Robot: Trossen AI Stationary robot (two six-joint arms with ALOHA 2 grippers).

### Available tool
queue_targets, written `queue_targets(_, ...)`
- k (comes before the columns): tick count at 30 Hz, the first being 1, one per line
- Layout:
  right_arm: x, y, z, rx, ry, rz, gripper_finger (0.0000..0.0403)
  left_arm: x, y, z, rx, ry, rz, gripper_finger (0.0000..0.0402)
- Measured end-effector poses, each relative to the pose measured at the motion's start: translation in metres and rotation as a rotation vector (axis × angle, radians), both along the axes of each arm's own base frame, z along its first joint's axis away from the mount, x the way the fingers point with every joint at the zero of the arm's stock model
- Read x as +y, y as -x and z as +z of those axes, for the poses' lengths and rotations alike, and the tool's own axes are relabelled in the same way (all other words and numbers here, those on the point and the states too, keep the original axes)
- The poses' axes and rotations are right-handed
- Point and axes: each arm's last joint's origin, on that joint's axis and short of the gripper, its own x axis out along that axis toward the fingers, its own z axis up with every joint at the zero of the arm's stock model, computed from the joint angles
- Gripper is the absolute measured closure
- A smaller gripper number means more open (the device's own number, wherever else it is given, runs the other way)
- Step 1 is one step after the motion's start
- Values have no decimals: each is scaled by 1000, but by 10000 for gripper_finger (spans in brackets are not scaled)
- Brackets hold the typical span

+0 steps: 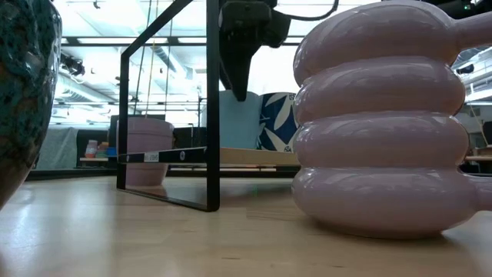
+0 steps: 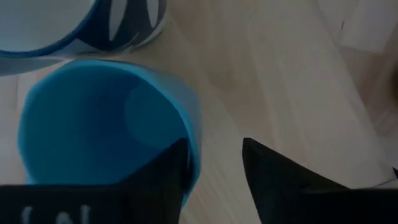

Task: Place coffee mugs
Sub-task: Put the light blue mug on the shelf, then put the top purple mug on the shelf

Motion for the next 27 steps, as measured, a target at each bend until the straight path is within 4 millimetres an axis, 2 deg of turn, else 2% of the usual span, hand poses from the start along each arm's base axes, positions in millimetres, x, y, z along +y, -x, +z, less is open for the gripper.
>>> queue_targets(6, 0, 0, -1, 4, -6, 0, 234, 0, 4, 19, -53, 3, 2, 203)
queue_targets(12, 0, 0, -2, 14, -13, -1, 234, 1, 14, 47, -126, -5, -21, 198)
queue_targets(16, 0, 0, -3, 25, -22, -1, 234, -2, 27, 62, -149, -74, -52, 199)
queue_targets(23, 0, 0, -4, 32, -38, -2, 234, 2, 58, 63, -129, -108, -6, 214)
queue_targets(27, 0, 0, -4, 32, -42, -2, 234, 6, 78, 54, -142, -95, 54, 221)
